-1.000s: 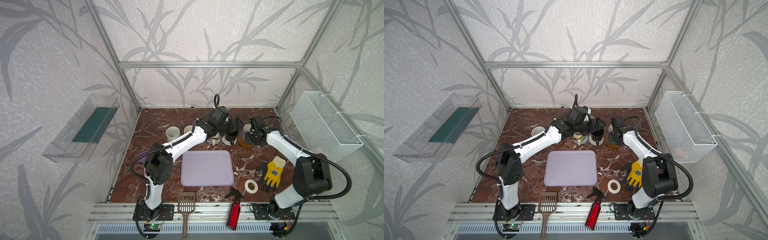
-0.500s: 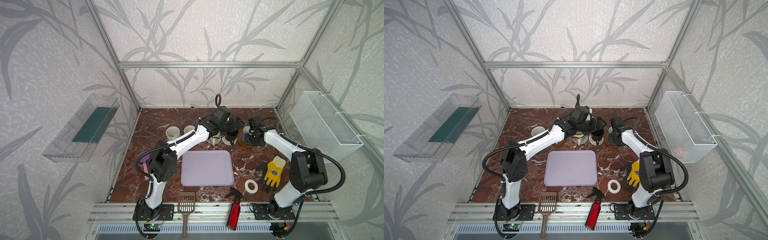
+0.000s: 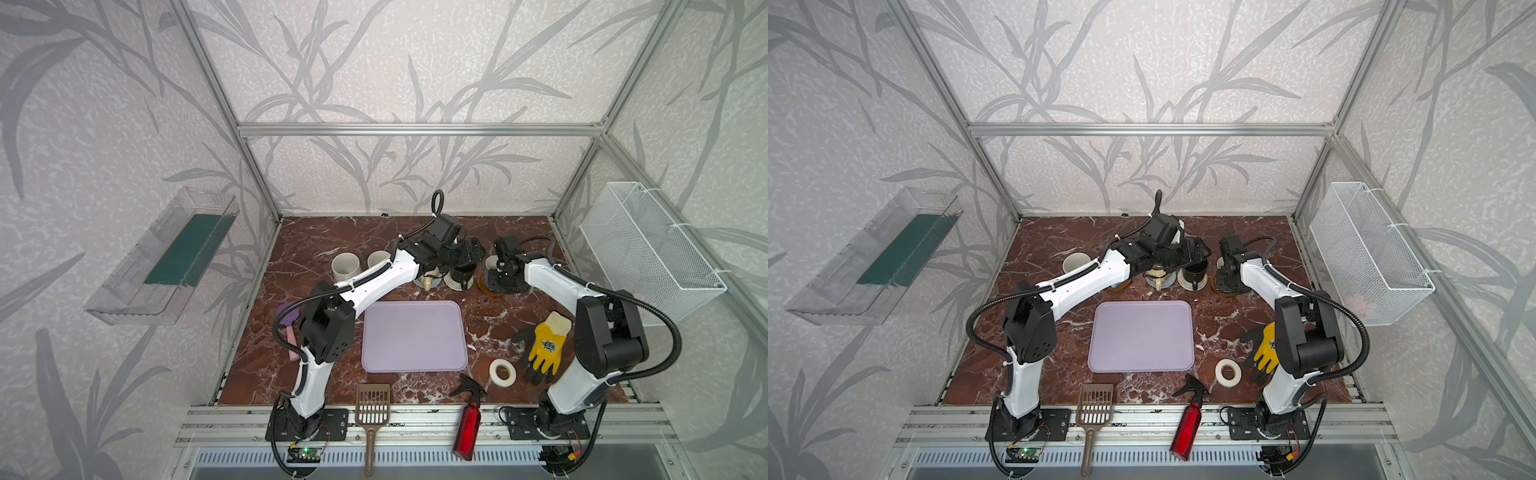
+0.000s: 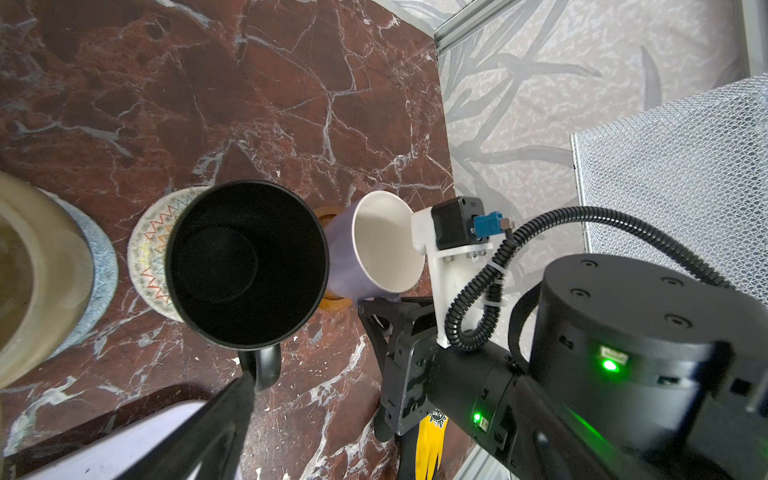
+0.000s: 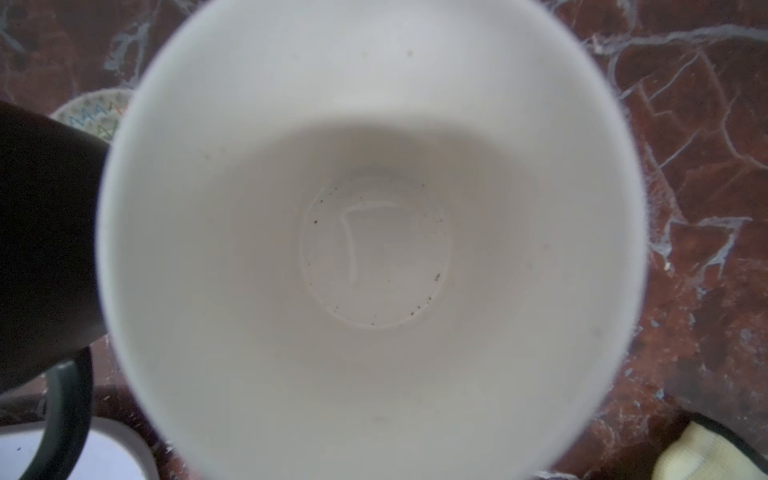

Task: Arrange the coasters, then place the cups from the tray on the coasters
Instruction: 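Lower the lavender mug onto the wooden coaster and open right gripper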

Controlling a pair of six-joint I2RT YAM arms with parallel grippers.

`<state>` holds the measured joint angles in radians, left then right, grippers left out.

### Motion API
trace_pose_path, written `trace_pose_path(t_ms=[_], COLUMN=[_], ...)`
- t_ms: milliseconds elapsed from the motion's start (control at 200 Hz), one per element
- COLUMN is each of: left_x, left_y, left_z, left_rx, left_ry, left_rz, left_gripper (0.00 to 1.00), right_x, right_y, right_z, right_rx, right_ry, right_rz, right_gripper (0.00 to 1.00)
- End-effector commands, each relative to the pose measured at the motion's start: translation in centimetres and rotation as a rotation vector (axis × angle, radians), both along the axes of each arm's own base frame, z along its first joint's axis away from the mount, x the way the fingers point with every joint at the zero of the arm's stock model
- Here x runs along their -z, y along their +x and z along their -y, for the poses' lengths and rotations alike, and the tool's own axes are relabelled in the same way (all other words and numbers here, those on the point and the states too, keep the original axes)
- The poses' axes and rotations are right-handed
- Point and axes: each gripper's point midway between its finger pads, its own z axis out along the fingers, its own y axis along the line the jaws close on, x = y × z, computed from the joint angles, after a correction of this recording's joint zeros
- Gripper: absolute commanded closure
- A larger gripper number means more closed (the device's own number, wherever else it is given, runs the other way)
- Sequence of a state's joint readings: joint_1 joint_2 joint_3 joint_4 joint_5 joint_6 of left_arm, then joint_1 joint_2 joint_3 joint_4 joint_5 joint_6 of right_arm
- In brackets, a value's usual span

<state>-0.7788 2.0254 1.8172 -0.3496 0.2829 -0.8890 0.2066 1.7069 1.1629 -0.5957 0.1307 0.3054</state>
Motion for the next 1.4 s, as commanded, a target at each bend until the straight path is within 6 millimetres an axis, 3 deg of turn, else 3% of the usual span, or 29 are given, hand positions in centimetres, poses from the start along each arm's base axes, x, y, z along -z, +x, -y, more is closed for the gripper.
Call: trace_pose_path(t_ms=[0,500,830,970,1270,1395], left_x=[-0.8,-1.2,-1.4,-1.5,-2.9,-3.7], left_y=[0.1,-0.1,-0.2,-0.3,-0.6,-0.8], left_z=[-0.1,-0.2,-0.3,-0.3,-1.0,-1.7], left_rx=[0.001,-0.007,-0.013,-0.012,-0.025,-0.034], left_ry=[0.005,-0.022,-0.041,-0.046,-0.052,-0.051], left_rz=[0.022,0.028,0.027,0.025,0.055,0.075], left_gripper=[0.01,0.01,0.01,0.01,0.01,0.01], right_x=[-1.4,1.0,1.2,1.1,-0.2,-1.9], right_y=[1.5,-0.8,-1.7,-1.9,-2.2,-2.8], right_z=[0.1,0.1,0.0,-0.1,0.1,0.2], right_rx=[0.017,0.012,0.002,-0.001,0.003,0.013], right_ry=[0.0,0.017,0.026,0.028,0.029,0.038], right_rz=[0.065,-0.003,-0.02,-0.021,0.012,0.054], right_gripper=[1.0,1.0,0.85,0.74,0.69,0.51])
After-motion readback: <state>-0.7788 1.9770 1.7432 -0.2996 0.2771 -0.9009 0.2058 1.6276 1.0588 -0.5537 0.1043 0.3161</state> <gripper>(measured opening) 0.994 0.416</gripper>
